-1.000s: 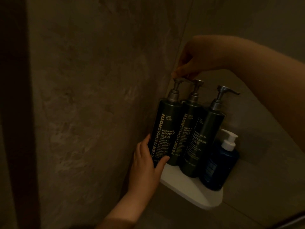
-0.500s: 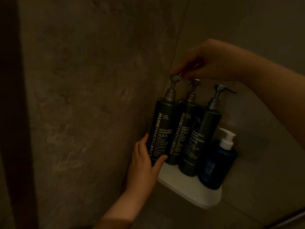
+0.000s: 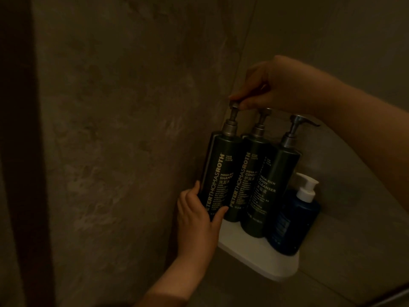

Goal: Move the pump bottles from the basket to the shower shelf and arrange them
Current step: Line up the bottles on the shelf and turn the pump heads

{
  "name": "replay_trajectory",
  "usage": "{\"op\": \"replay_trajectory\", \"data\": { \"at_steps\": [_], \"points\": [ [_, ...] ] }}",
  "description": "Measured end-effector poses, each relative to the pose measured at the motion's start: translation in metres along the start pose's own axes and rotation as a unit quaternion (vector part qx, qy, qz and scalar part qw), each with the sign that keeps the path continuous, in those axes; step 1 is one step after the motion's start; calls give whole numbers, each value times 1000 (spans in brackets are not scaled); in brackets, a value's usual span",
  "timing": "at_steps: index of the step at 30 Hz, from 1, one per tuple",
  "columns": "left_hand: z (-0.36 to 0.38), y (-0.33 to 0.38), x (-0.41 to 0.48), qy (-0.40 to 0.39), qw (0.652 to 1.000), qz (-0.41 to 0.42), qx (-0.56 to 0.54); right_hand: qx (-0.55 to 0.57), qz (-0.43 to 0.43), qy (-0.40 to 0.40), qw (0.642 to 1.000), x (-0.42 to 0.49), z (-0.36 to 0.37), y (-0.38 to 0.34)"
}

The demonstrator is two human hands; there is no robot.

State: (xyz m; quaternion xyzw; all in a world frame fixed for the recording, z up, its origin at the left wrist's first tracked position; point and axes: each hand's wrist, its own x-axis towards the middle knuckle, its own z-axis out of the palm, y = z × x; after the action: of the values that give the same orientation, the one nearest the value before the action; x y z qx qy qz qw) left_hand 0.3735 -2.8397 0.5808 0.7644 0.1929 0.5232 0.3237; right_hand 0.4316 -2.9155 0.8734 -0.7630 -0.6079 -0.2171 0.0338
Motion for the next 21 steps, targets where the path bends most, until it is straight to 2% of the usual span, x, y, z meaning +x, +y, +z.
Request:
{"op": "replay_trajectory", "data": {
  "at_steps": [12, 16, 21],
  "points": [
    [1, 5, -2, -5, 998, 6, 59, -26, -14, 13, 999, 0, 1, -4],
    [-8, 1, -11, 2, 996, 40, 79, -29, -17, 29, 999, -1, 2, -2],
    [-14, 0, -16, 11, 989, 120, 79, -5, -2, 45, 999, -4, 1, -1]
  ]
}}
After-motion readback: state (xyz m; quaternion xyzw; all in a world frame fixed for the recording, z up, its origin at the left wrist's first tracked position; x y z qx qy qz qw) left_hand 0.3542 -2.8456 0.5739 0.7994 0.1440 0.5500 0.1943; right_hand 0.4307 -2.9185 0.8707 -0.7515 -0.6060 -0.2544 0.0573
